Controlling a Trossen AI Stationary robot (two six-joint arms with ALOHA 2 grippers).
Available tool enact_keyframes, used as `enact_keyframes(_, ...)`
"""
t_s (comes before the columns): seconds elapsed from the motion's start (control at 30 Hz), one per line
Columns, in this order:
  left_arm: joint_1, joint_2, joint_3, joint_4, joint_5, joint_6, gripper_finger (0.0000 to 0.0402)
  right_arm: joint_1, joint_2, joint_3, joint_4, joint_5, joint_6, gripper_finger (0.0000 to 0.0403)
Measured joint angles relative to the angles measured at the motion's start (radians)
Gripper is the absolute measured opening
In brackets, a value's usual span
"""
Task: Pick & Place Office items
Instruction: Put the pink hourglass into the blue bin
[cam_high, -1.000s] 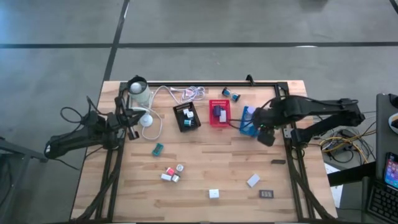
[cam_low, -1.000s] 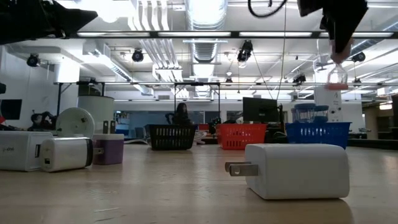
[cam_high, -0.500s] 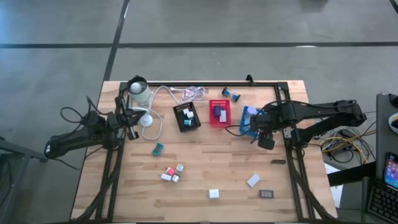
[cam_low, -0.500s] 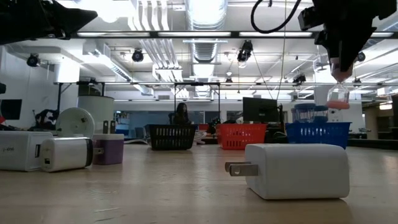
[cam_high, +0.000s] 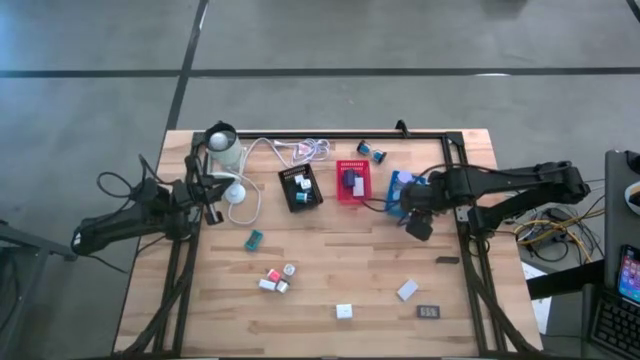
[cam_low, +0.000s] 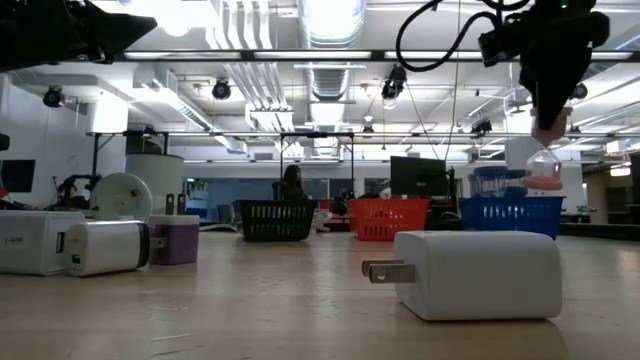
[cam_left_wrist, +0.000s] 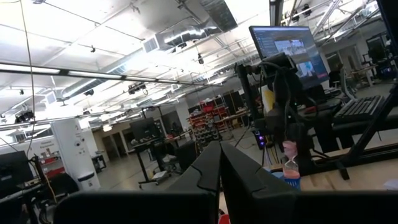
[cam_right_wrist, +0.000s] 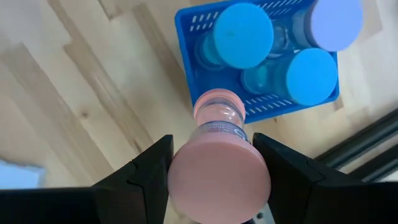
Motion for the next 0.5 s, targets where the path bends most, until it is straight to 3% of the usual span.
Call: enact_keyframes(0.5, 0.000, 0.000, 0.000, 0.003, -0.002, 0.000, 0.0014, -0.131, 0.007, -0.027, 0.065, -0.010, 0.084, 0.0192)
